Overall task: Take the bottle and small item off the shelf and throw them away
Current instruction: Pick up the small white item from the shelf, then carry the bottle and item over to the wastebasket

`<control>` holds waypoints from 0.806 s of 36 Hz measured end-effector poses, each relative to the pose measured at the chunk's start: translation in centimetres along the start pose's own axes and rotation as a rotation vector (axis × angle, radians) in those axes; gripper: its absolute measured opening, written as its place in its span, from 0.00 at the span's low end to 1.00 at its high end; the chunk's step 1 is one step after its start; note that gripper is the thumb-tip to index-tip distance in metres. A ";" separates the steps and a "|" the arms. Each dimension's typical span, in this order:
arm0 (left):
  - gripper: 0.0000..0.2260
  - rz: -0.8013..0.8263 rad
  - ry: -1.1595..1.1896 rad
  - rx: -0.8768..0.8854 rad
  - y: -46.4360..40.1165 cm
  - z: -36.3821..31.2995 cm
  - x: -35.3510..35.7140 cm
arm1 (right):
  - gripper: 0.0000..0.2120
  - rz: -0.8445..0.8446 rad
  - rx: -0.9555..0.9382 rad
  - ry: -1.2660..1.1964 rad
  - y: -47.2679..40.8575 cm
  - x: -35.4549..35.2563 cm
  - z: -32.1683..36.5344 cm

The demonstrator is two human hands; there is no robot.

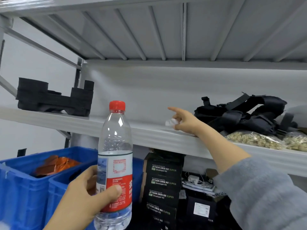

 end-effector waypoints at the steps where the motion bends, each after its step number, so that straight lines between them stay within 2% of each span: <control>1: 0.20 0.008 0.007 -0.001 -0.1 0.0 0.1 | 0.38 -0.022 -0.016 -0.011 0.1 -0.1 -0.3; 5: 0.22 0.044 0.042 -0.023 -0.4 -0.1 0.9 | 0.42 -0.061 -0.037 -0.029 0.3 -0.1 -1.3; 9: 0.29 0.062 0.044 -0.020 -0.5 -0.2 1.6 | 0.43 -0.034 -0.011 -0.027 0.3 -0.4 -1.6; 14: 0.27 0.043 0.043 0.002 -0.2 0.2 1.8 | 0.39 0.115 0.095 0.005 0.6 -0.3 -2.4; 18: 0.28 0.013 0.068 0.026 0.2 0.5 1.7 | 0.41 0.123 0.146 0.026 0.8 0.1 -2.3; 22: 0.19 -0.024 0.070 0.053 0.4 1.0 0.8 | 0.35 -0.095 0.073 0.058 1.4 0.3 -0.4; 25: 0.18 -0.075 0.061 0.051 0.4 1.7 -0.3 | 0.30 -0.278 -0.058 0.168 3.0 1.3 2.4; 27: 0.17 -0.103 0.062 0.045 0.5 2.2 -1.1 | 0.27 -0.373 -0.166 0.117 4.8 3.0 4.5; 29: 0.16 -0.138 0.046 0.033 0.8 2.8 -2.2 | 0.25 -0.391 -0.278 0.044 7.0 5.6 6.7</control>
Point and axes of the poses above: each hand's wrist, its own y-axis away from the middle knuckle, its own x-axis out of the palm, z = x × y, the point moved 1 cm from there along -y, towards the middle knuckle, and after that the axes turned 5 degrees about y, right-handed, at the moved point
